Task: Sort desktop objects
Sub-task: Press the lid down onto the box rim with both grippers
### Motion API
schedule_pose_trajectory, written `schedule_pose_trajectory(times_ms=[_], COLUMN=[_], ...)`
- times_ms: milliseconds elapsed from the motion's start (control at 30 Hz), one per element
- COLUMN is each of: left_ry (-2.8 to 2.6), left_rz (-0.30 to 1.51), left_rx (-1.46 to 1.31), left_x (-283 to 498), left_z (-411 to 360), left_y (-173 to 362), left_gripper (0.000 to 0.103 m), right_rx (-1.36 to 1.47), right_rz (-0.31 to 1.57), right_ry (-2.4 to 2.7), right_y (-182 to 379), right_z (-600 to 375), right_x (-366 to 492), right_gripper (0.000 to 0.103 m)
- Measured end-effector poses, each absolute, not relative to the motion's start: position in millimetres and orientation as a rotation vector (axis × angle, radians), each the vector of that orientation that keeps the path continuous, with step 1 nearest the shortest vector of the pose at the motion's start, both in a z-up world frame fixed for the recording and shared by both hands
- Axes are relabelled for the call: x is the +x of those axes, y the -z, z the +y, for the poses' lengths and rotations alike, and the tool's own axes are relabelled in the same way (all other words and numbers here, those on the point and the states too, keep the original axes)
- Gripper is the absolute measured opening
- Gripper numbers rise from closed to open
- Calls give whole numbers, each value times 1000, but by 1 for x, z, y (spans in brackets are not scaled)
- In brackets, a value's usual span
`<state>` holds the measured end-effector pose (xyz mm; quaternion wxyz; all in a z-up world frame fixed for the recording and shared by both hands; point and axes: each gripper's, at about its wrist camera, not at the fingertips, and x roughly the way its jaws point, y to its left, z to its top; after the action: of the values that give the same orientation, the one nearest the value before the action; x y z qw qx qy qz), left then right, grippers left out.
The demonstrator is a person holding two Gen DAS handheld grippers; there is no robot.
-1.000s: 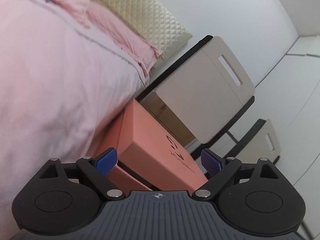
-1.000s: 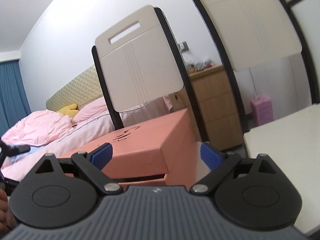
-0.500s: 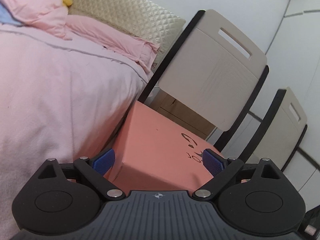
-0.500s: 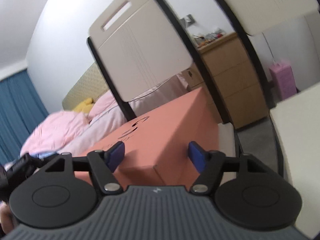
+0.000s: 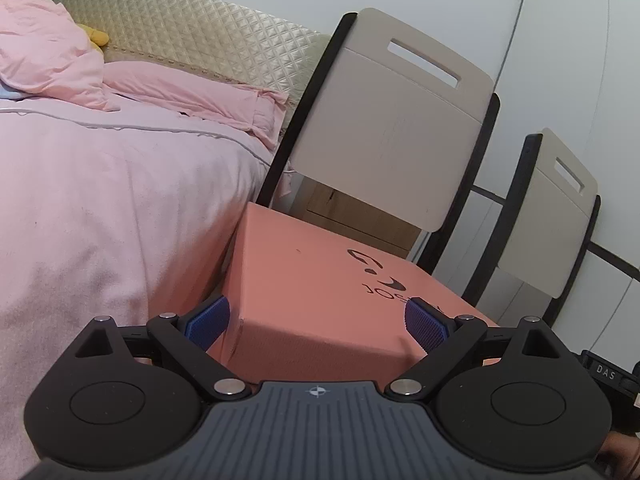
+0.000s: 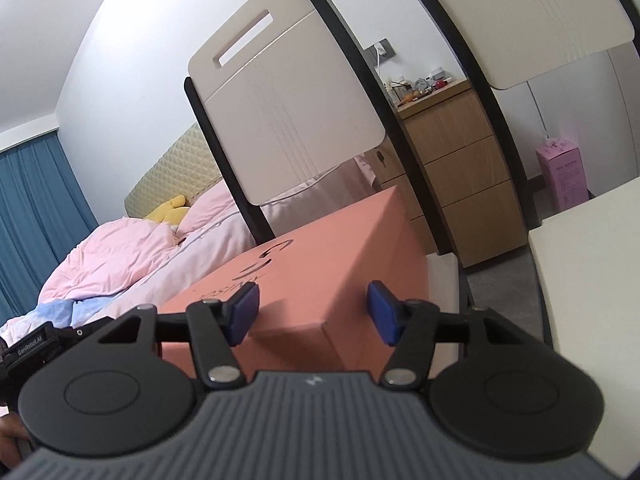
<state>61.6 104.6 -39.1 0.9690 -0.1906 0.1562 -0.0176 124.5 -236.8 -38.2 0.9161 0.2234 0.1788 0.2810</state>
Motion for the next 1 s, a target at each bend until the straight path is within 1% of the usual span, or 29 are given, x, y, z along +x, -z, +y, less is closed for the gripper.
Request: schedule_pose_trajectory(times_ms=[500,1000], left_ry=[25,-44], left_rz=[345,444], left_rx=[-345,-219], left_x=[64,113], left_z=[100,99], left_y=[46,43], left_gripper=[96,97], right_rx=[438,435], right_rz=[381,374], right_ry=[-559,-527], right_y=[45,51], right_z=[-238,-223], right_x=[119,114], right_gripper=[61,61])
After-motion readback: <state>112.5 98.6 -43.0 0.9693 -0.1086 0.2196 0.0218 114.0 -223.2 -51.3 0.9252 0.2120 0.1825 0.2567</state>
